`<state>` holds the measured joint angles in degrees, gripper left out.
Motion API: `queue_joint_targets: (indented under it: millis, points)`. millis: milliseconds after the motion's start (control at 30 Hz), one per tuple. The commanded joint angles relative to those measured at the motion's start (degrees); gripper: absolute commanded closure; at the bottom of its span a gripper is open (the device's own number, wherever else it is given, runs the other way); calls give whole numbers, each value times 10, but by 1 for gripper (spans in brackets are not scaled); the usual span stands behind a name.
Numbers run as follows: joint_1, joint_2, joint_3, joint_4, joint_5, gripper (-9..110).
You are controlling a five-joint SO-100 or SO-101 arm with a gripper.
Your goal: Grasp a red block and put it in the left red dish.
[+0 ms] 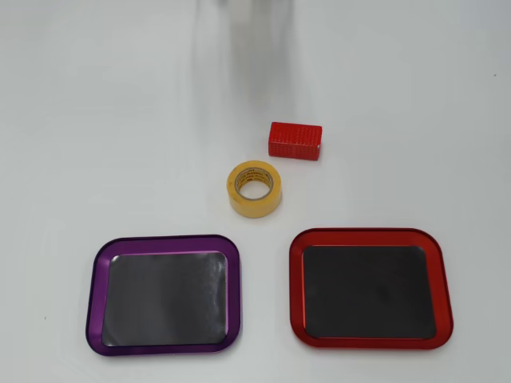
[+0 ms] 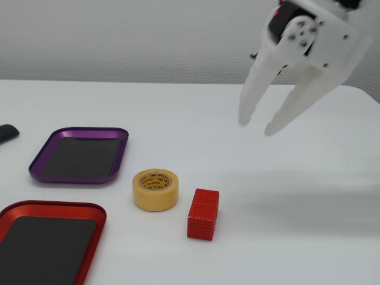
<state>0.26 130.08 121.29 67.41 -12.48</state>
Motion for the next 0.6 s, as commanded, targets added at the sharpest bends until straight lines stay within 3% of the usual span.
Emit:
queue_joint_targets:
  millis: [0, 267, 567]
  points:
    - [-55, -162, -103, 19, 4, 88]
    - [-83, -359, -200, 11, 38, 76]
    - [-80, -431, -285, 11, 46, 75]
